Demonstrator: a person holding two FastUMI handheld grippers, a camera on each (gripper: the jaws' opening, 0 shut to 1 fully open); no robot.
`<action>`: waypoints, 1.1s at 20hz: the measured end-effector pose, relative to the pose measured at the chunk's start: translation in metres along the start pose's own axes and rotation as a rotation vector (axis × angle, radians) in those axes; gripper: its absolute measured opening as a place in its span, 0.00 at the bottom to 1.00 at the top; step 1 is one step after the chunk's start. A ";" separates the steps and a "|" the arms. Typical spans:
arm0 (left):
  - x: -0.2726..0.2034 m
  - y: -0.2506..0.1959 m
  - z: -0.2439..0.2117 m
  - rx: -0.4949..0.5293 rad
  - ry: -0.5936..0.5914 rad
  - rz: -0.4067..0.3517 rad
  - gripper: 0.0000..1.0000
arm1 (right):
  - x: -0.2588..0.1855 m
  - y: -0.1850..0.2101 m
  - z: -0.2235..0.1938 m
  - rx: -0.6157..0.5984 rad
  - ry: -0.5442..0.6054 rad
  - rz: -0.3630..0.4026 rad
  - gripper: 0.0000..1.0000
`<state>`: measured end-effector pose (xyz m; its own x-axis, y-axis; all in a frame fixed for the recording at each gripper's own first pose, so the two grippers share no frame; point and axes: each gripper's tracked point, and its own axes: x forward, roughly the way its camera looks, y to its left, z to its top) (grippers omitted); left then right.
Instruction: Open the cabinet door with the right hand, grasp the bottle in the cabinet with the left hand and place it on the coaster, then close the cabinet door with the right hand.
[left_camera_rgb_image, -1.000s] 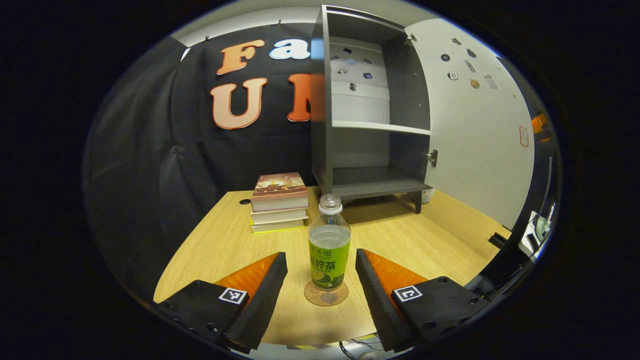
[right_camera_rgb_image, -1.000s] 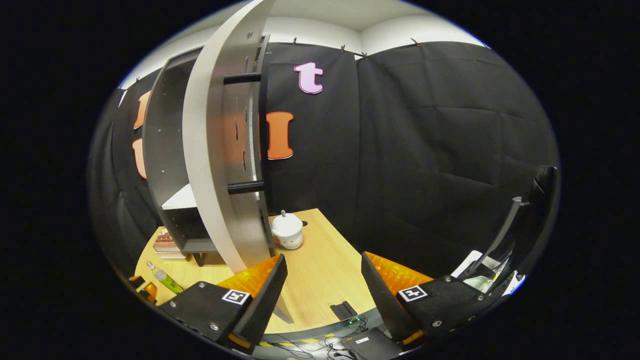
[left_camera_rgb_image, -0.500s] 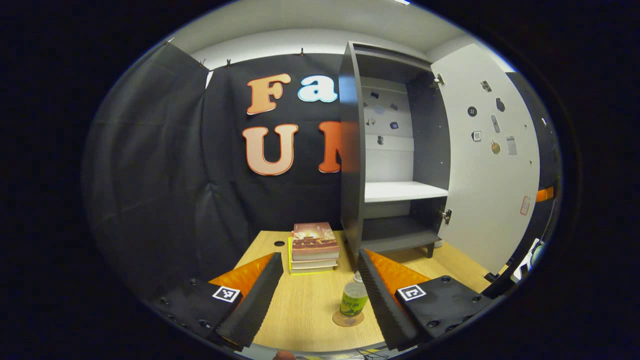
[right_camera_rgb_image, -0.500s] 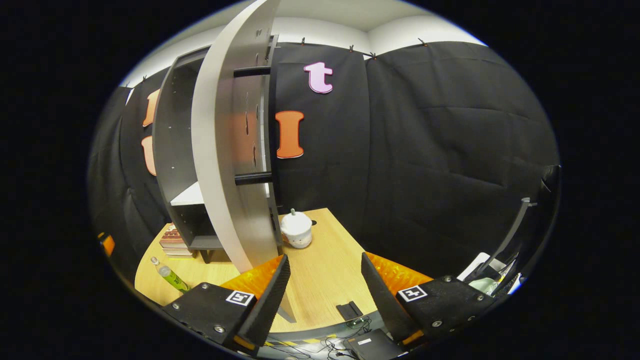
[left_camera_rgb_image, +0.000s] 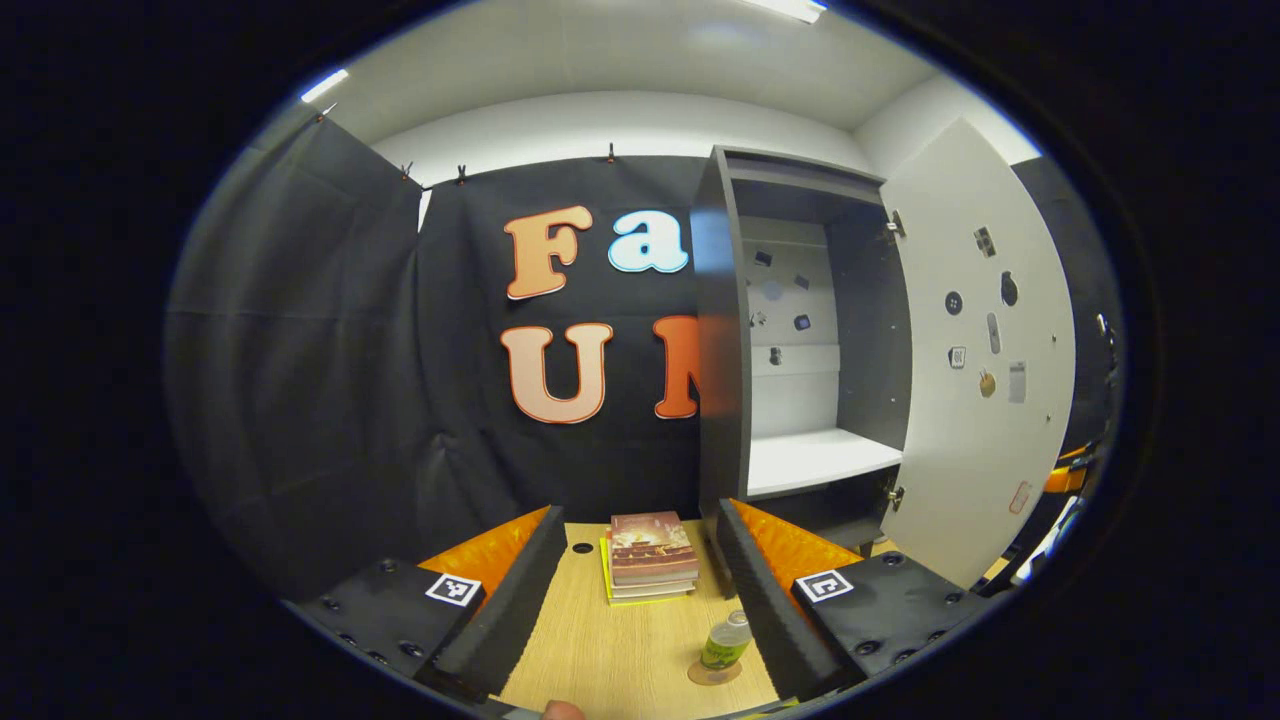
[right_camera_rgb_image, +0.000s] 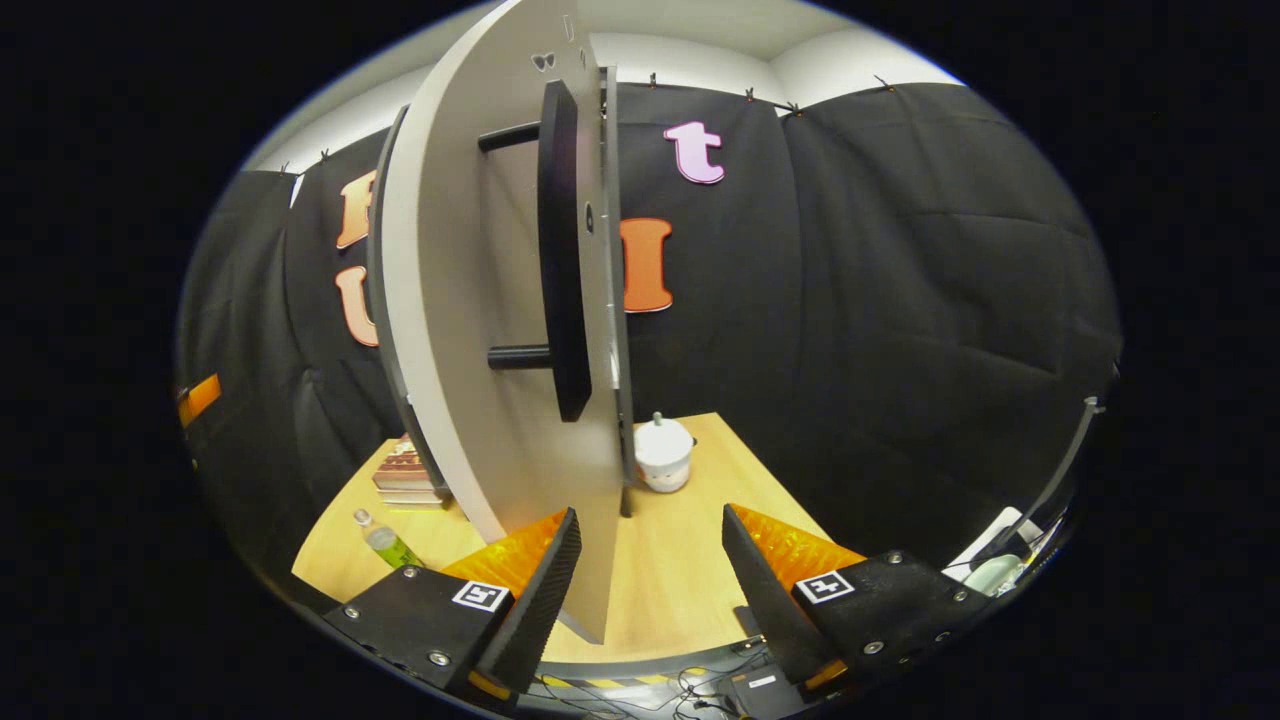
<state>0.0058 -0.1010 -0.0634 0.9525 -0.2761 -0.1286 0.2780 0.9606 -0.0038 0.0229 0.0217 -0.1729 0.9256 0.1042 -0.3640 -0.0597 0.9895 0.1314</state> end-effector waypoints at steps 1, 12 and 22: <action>0.000 0.007 0.012 -0.014 -0.016 0.006 0.97 | 0.001 0.008 0.000 0.005 0.001 0.015 0.89; -0.006 0.088 0.089 -0.041 -0.109 0.071 0.96 | 0.019 0.109 0.001 0.003 -0.003 0.133 0.89; -0.015 0.134 0.105 0.002 -0.138 0.097 0.96 | 0.103 0.194 0.029 0.026 -0.042 0.228 0.90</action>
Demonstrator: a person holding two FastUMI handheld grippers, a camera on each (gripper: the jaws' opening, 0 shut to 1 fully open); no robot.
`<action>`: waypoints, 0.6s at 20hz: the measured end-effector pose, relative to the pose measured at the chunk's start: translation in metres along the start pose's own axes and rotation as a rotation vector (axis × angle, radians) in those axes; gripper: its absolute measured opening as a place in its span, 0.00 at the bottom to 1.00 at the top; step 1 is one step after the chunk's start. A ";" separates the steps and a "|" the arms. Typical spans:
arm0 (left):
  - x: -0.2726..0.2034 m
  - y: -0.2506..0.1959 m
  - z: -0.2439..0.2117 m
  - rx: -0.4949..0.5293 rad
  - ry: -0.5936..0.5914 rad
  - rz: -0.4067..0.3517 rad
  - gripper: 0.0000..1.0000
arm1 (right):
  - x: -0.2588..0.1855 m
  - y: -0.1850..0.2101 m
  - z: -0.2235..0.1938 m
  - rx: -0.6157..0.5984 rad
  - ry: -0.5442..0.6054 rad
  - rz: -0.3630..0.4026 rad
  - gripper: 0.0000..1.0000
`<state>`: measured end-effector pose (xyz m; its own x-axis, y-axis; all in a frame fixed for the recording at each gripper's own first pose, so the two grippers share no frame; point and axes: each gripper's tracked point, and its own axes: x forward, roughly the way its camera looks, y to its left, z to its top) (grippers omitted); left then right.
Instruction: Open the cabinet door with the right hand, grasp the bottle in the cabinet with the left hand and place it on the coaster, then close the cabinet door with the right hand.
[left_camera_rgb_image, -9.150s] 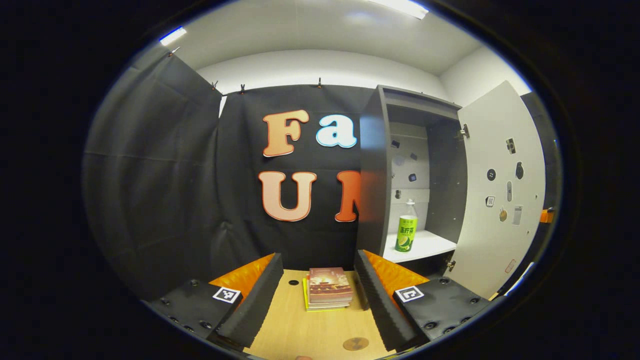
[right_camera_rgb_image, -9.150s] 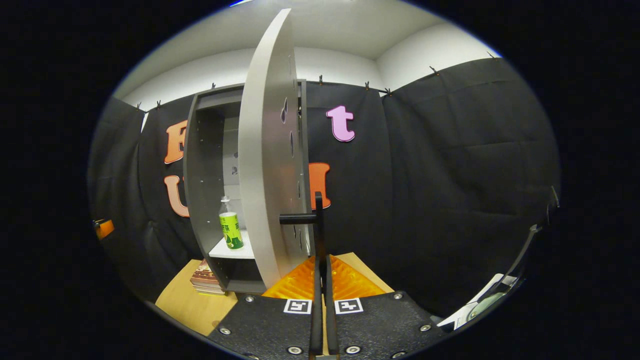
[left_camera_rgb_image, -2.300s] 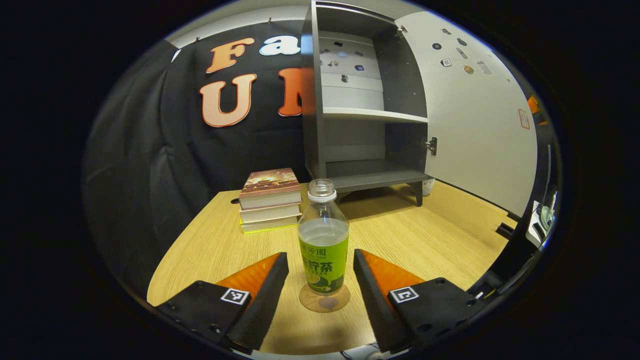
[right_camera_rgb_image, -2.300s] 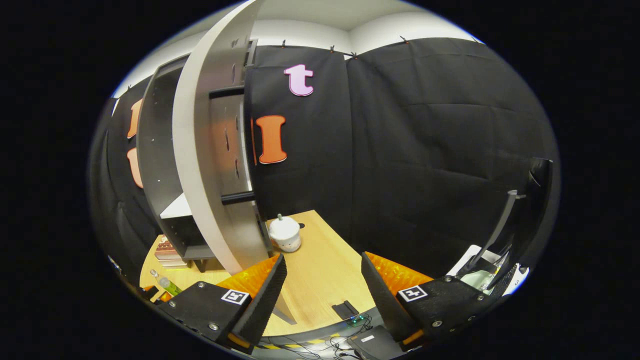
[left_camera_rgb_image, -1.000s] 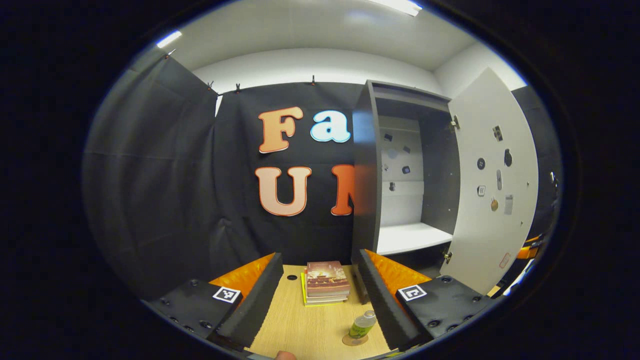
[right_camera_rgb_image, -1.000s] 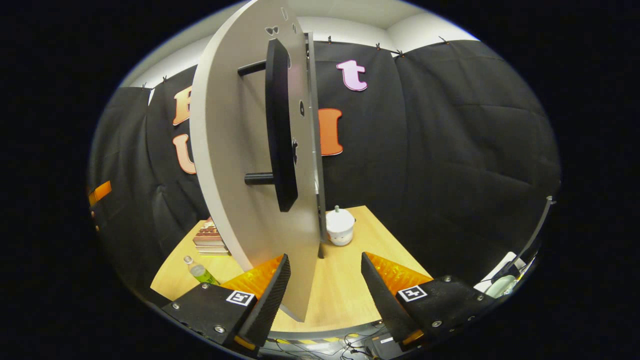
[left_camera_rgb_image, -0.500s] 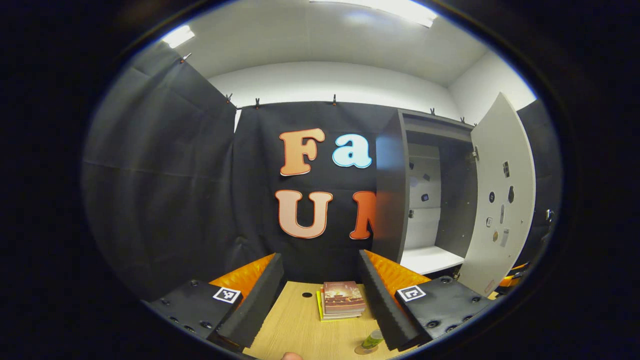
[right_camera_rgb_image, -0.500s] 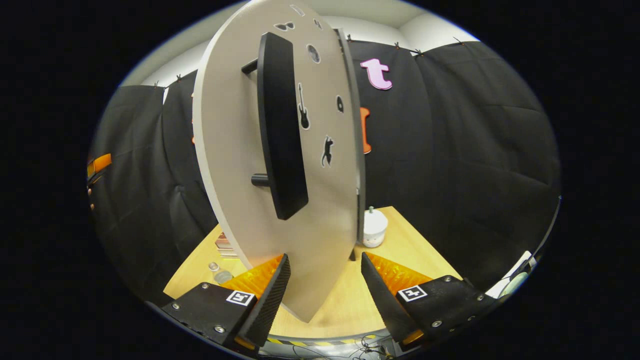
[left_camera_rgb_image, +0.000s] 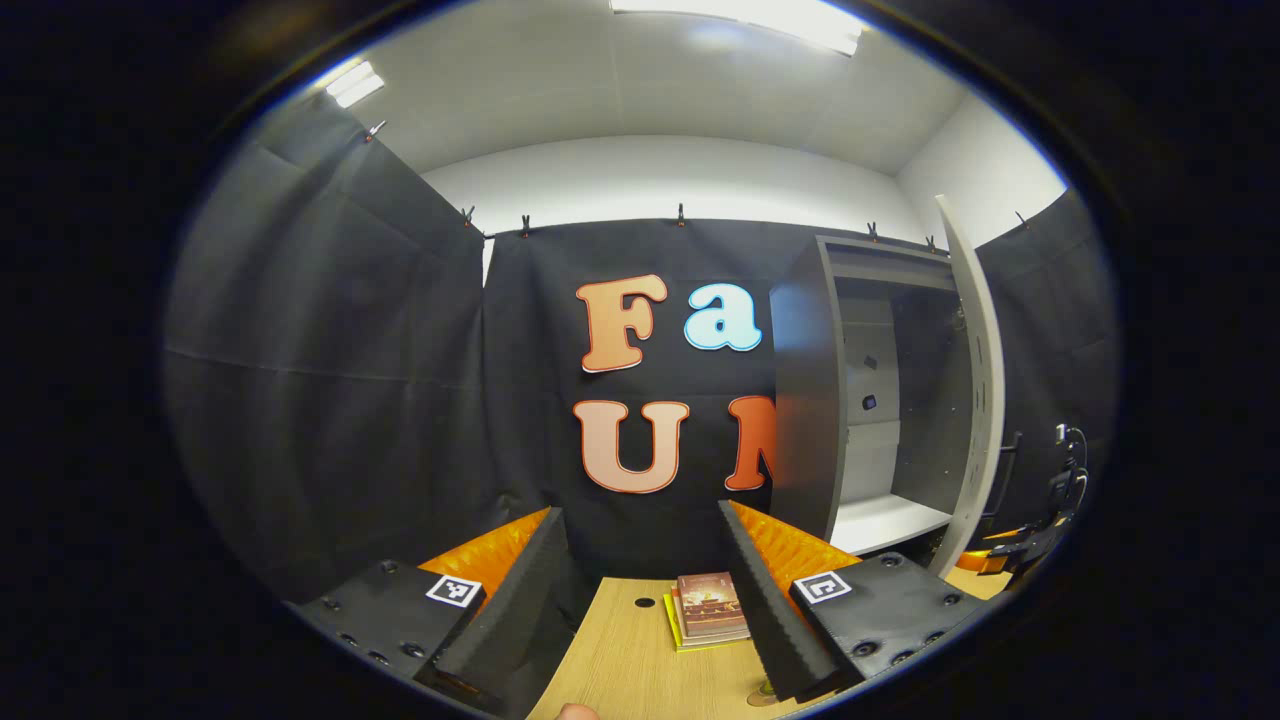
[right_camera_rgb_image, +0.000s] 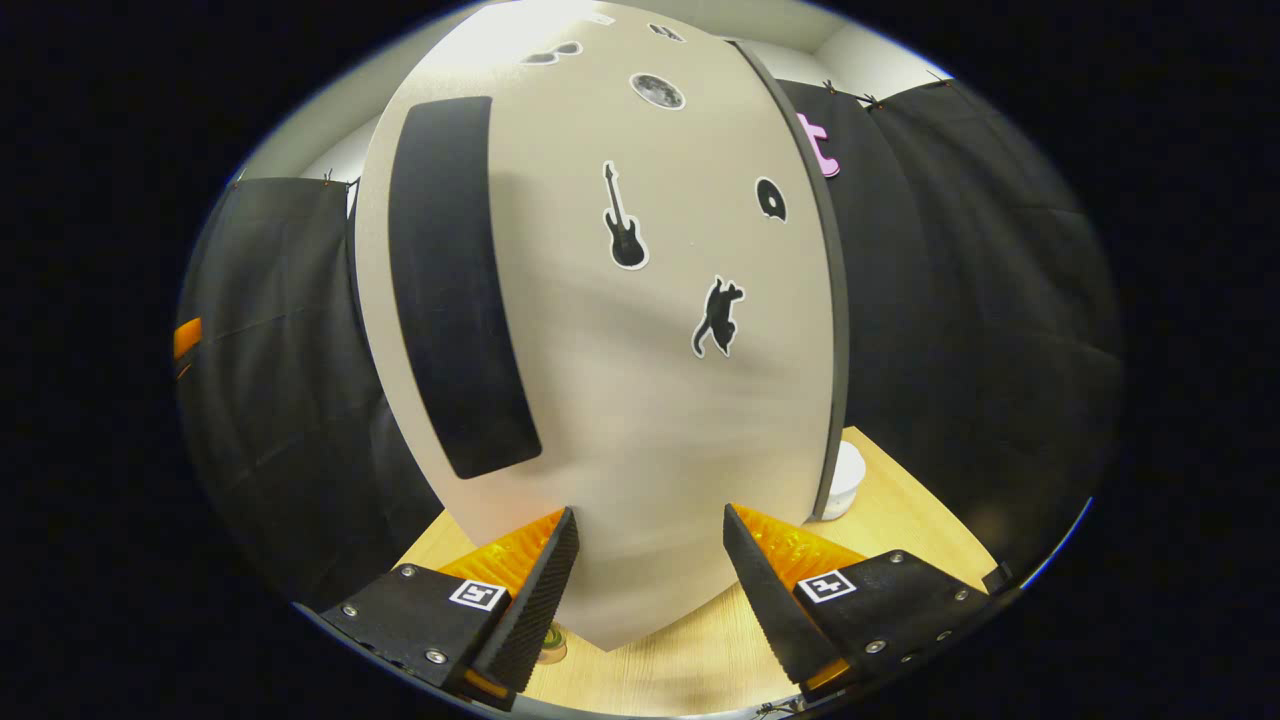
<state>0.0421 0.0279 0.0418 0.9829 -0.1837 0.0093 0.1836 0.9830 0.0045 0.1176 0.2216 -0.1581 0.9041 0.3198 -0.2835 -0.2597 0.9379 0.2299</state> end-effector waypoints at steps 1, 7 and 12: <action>-0.001 0.005 0.000 -0.003 0.000 0.002 0.98 | 0.009 0.001 0.002 0.004 -0.001 0.005 0.90; 0.000 0.039 -0.002 0.010 0.001 0.058 0.98 | 0.032 0.008 0.011 -0.014 -0.020 -0.003 0.91; 0.009 0.053 -0.010 0.008 0.017 0.082 0.98 | 0.047 0.009 0.013 -0.013 -0.030 -0.007 0.91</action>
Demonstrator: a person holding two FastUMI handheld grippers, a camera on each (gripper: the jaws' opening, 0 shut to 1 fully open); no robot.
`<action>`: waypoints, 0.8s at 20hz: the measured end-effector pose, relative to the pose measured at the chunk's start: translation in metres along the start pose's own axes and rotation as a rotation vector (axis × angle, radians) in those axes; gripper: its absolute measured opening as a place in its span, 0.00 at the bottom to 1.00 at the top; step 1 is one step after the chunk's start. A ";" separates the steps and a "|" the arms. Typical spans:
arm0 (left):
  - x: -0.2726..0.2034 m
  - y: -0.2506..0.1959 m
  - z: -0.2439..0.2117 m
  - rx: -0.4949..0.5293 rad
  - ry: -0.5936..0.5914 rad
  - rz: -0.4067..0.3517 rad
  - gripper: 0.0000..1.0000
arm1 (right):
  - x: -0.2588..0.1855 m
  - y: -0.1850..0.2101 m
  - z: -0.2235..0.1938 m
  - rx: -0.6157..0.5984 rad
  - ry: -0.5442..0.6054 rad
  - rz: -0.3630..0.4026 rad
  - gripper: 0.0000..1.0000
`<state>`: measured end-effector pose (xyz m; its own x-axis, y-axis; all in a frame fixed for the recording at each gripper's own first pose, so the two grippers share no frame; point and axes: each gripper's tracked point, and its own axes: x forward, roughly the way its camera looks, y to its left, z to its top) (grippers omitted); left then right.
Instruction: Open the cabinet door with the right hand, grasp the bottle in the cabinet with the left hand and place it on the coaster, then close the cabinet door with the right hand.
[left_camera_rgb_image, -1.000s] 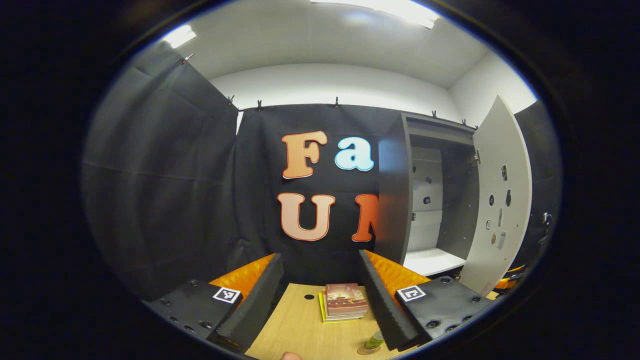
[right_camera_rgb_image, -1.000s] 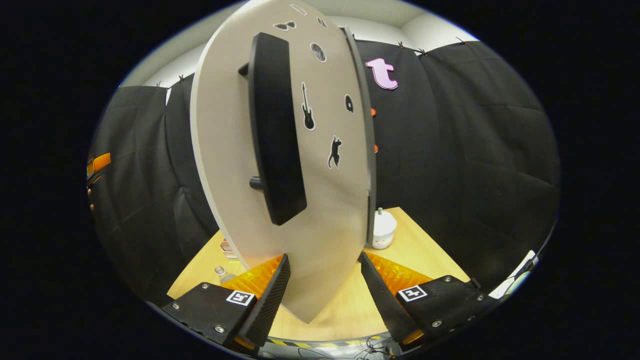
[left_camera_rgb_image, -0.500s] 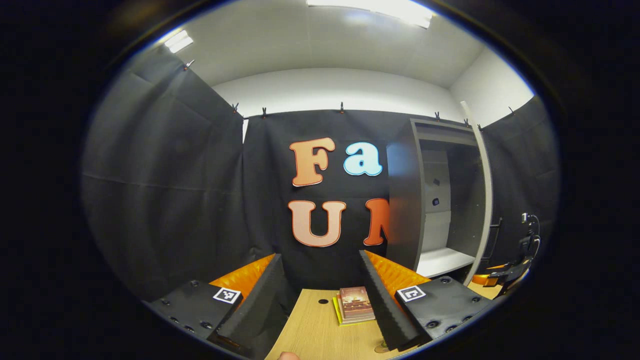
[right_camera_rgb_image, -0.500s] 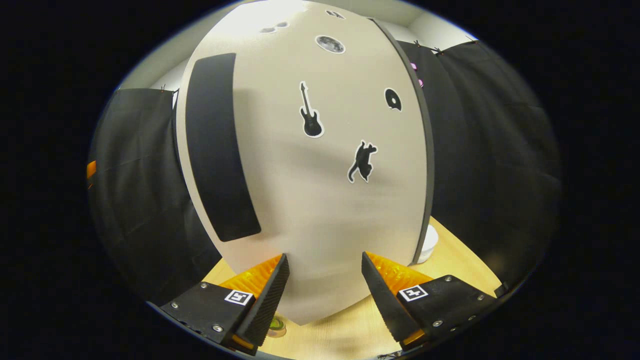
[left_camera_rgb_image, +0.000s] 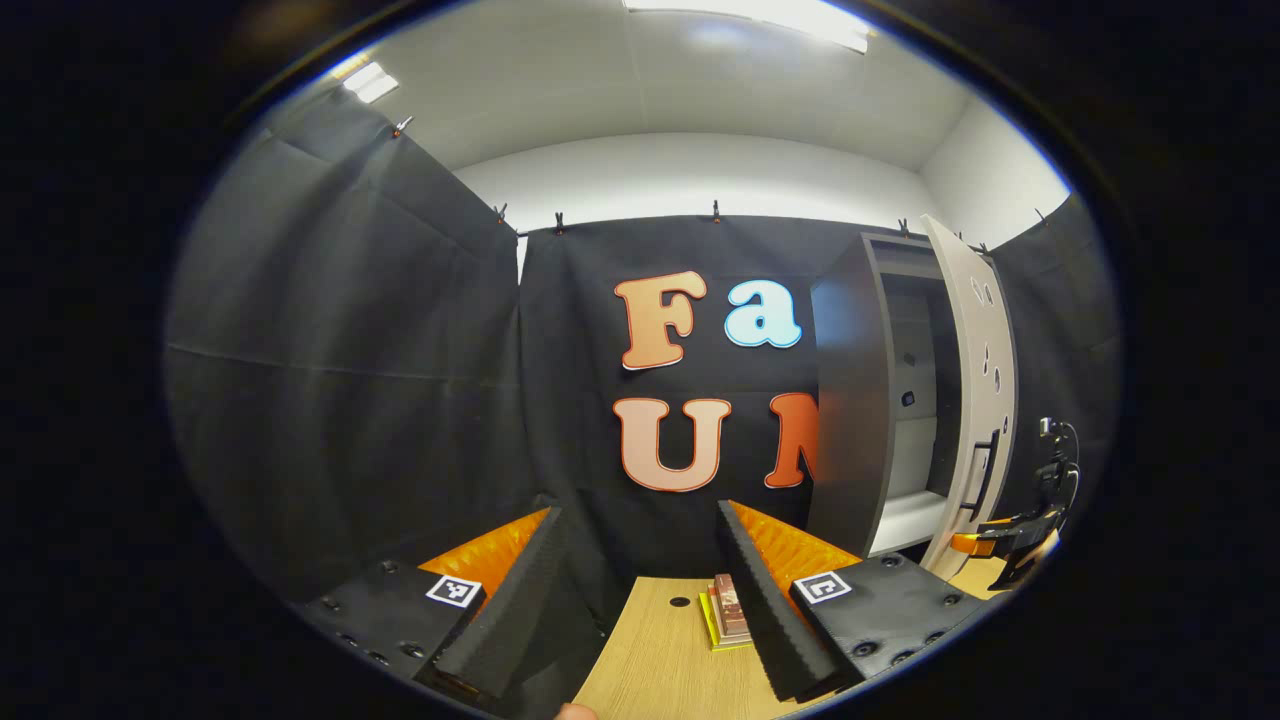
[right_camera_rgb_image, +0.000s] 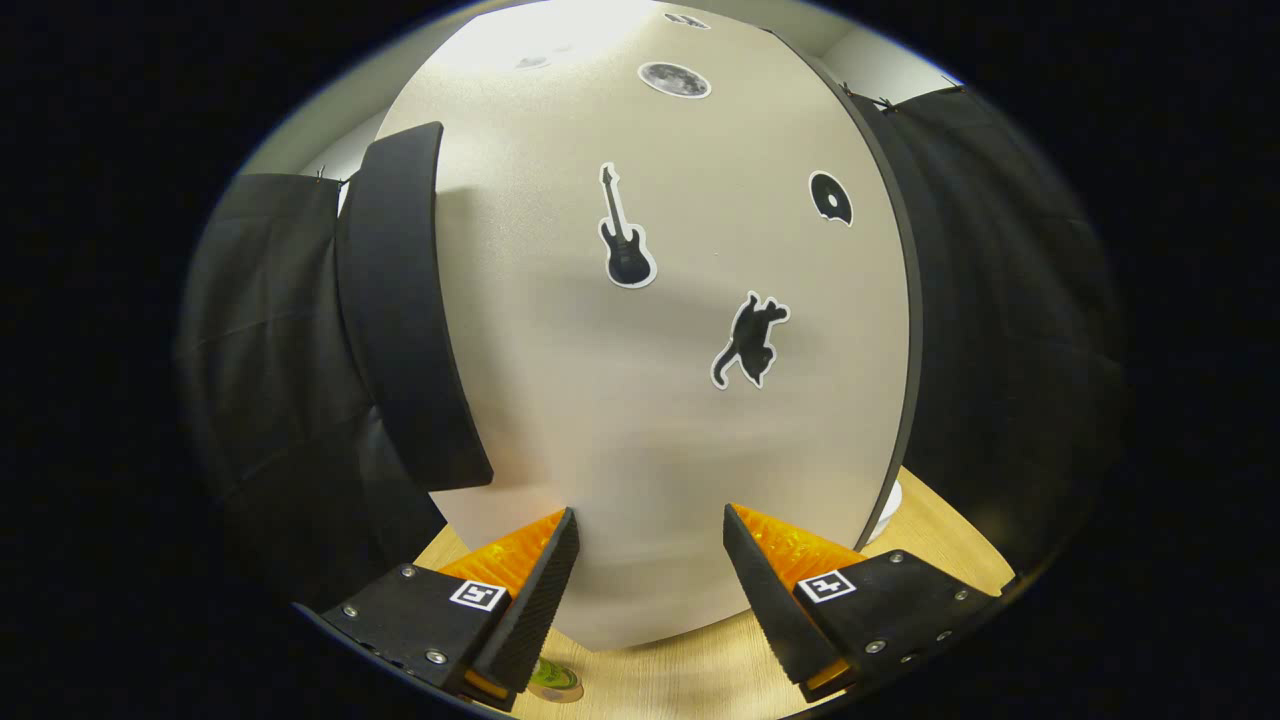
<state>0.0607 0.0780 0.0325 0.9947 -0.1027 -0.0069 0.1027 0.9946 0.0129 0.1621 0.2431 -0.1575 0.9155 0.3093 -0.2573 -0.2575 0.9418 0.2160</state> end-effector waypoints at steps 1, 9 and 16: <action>0.002 0.002 -0.001 -0.001 0.004 0.001 0.98 | 0.000 0.003 0.001 -0.009 -0.003 -0.004 0.91; 0.011 0.019 -0.005 0.006 0.008 0.039 0.98 | 0.020 0.011 0.007 -0.037 0.003 -0.023 0.91; 0.011 0.028 -0.008 0.008 0.020 0.062 0.96 | 0.026 0.022 0.007 -0.084 0.000 -0.041 0.91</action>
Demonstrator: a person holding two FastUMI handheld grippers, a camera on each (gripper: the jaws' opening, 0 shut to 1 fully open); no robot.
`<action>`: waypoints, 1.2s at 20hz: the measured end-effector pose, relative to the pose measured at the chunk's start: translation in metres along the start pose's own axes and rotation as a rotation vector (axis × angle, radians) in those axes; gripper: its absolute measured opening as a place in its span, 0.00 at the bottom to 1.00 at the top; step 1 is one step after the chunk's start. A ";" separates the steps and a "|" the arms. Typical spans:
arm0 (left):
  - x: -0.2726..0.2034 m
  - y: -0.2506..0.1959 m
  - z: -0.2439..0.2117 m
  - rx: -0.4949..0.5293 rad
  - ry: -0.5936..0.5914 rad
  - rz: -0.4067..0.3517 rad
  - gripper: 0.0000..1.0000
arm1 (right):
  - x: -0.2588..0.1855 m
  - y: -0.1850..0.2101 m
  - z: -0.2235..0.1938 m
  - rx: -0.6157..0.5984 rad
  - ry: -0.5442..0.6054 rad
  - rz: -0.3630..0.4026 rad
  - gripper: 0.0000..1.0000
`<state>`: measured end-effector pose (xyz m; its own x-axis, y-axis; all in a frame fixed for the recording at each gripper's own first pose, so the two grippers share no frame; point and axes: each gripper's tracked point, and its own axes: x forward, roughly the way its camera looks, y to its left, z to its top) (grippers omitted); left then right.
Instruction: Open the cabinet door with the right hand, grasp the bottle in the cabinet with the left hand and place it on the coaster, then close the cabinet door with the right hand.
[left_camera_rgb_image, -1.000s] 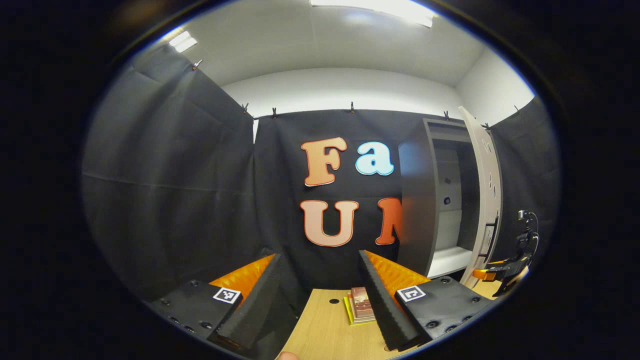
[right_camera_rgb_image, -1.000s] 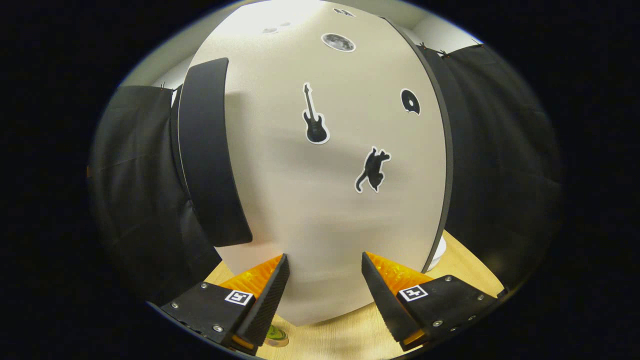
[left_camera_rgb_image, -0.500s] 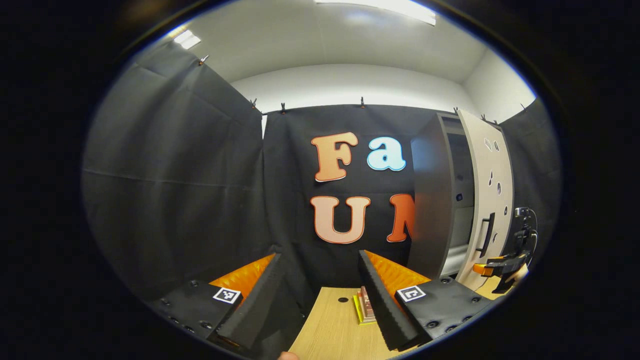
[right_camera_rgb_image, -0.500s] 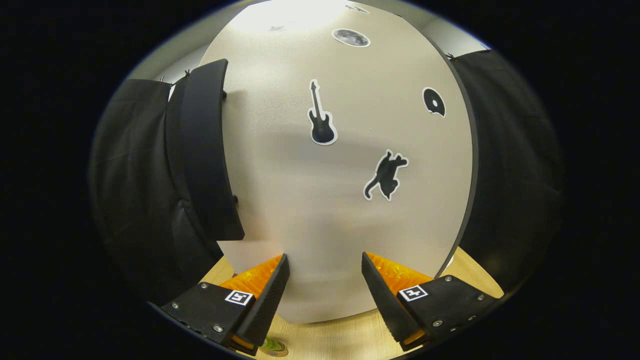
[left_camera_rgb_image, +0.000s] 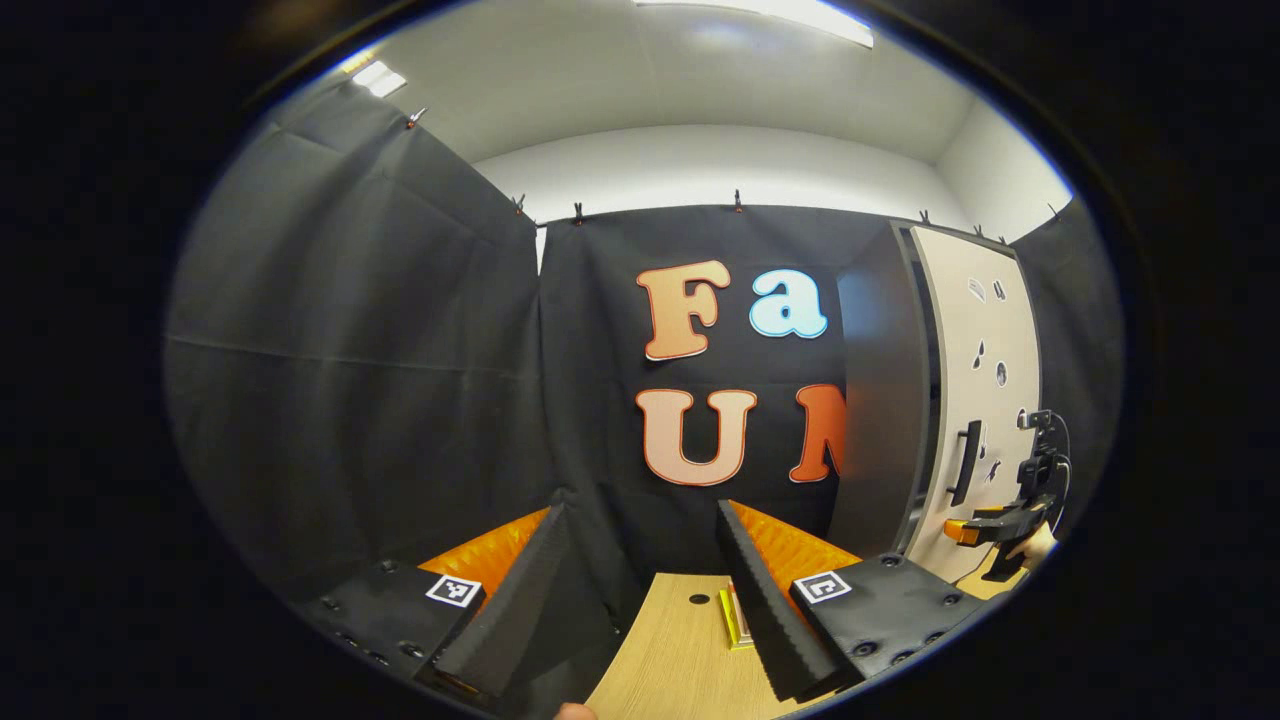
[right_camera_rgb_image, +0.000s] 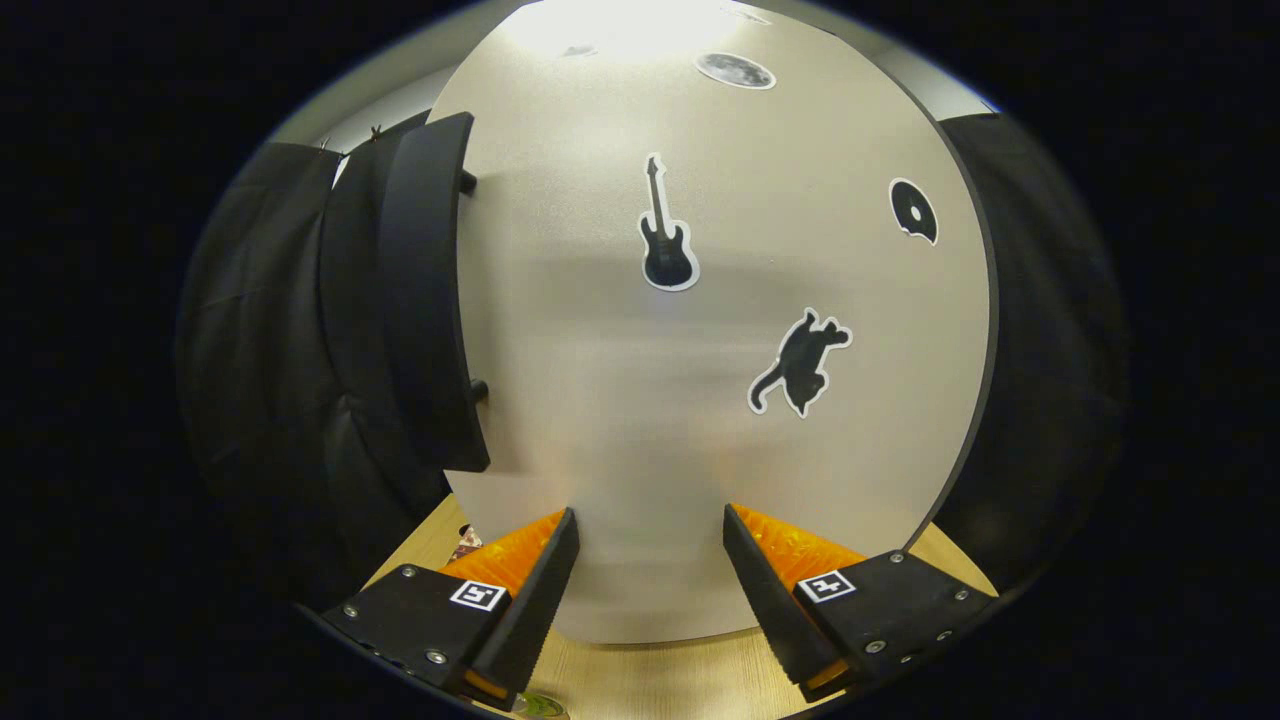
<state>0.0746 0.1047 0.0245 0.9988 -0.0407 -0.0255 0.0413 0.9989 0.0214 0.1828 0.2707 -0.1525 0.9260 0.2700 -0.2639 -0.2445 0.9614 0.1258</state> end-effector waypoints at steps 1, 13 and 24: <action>0.000 0.001 0.000 0.000 0.003 0.004 0.98 | 0.001 0.001 0.000 -0.001 0.000 -0.003 0.91; -0.005 0.007 0.001 0.021 0.018 0.018 0.96 | 0.002 -0.011 0.005 -0.049 0.021 -0.055 0.88; 0.015 -0.049 0.017 -0.010 -0.007 -0.105 0.98 | -0.153 -0.086 0.112 -0.106 -0.104 -0.082 0.88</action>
<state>0.0883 0.0544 0.0402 0.9892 -0.1455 -0.0196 0.1457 0.9893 0.0086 0.0943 0.1408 -0.0160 0.9674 0.1893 -0.1680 -0.1912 0.9815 0.0050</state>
